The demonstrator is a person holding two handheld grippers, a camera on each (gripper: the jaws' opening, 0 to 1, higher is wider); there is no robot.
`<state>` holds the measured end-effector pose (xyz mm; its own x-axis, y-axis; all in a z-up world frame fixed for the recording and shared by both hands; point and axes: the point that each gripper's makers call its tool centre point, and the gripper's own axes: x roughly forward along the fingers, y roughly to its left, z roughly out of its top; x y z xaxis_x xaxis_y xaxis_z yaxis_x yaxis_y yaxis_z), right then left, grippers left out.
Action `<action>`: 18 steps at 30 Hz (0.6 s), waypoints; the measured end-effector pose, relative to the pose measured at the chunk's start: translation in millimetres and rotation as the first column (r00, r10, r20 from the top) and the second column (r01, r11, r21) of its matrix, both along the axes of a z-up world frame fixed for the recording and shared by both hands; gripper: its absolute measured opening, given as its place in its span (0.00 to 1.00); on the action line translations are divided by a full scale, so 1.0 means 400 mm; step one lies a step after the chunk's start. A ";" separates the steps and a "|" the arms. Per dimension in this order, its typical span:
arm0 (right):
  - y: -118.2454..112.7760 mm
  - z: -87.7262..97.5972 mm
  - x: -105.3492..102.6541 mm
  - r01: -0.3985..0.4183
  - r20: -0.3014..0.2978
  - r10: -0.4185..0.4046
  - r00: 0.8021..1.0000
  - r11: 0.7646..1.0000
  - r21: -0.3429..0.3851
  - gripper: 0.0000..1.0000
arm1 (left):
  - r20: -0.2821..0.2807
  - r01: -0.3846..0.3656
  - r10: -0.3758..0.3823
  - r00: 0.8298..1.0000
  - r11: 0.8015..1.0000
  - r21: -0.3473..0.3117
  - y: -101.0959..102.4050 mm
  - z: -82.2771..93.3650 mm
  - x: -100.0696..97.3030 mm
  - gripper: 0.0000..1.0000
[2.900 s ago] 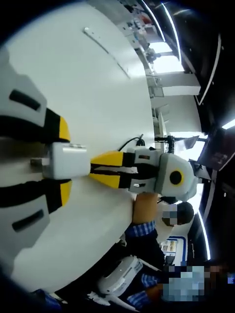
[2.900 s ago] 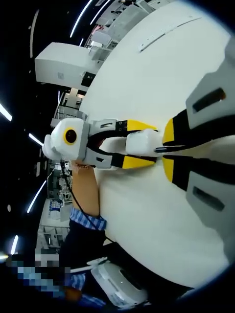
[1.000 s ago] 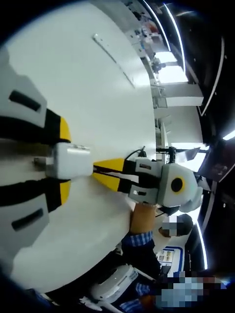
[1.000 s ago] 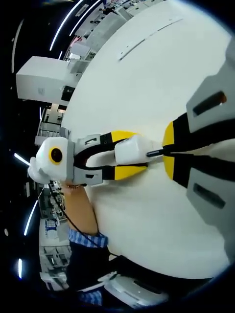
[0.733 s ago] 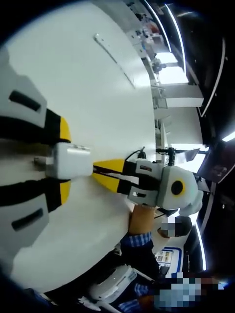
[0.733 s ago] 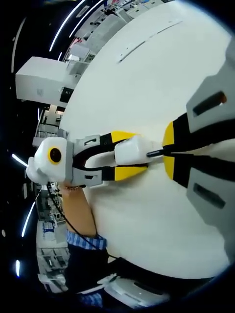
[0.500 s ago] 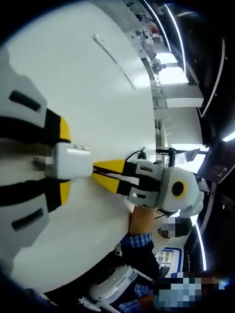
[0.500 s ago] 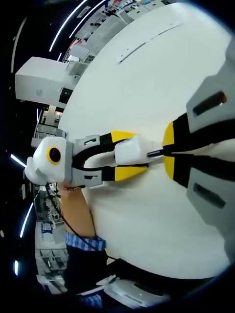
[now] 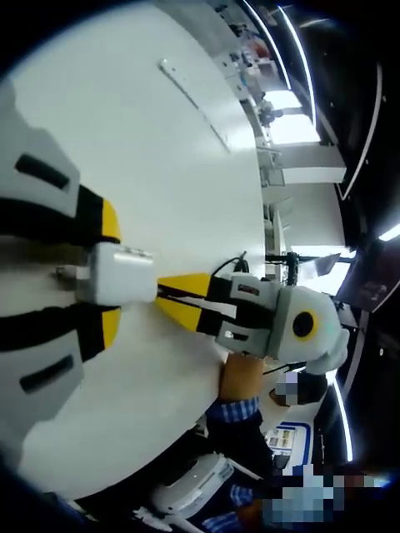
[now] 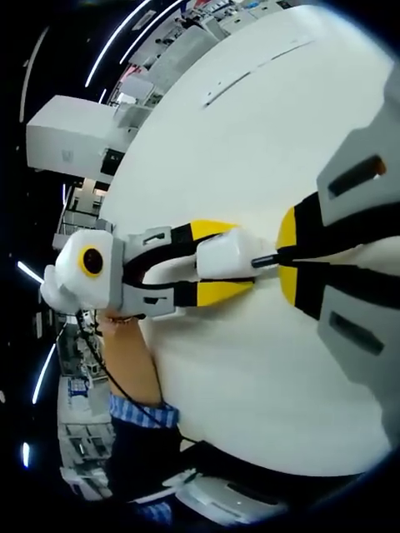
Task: Plug the desk Type‑C cable into the charger adapter.
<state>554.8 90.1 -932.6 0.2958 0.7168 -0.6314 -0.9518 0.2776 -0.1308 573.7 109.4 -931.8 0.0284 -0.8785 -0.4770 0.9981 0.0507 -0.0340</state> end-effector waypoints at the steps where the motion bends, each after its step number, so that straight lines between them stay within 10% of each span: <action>1: 0.000 0.000 0.000 -0.003 0.005 0.003 1.000 1.000 -0.002 0.02 | 0.000 0.001 -0.001 1.000 1.000 0.001 0.000 0.000 0.001 0.26; 18: 0.020 -0.001 -0.004 -0.069 0.073 0.067 0.995 0.997 0.026 0.04 | 0.026 0.009 -0.010 1.000 0.999 0.044 0.011 0.001 0.003 0.28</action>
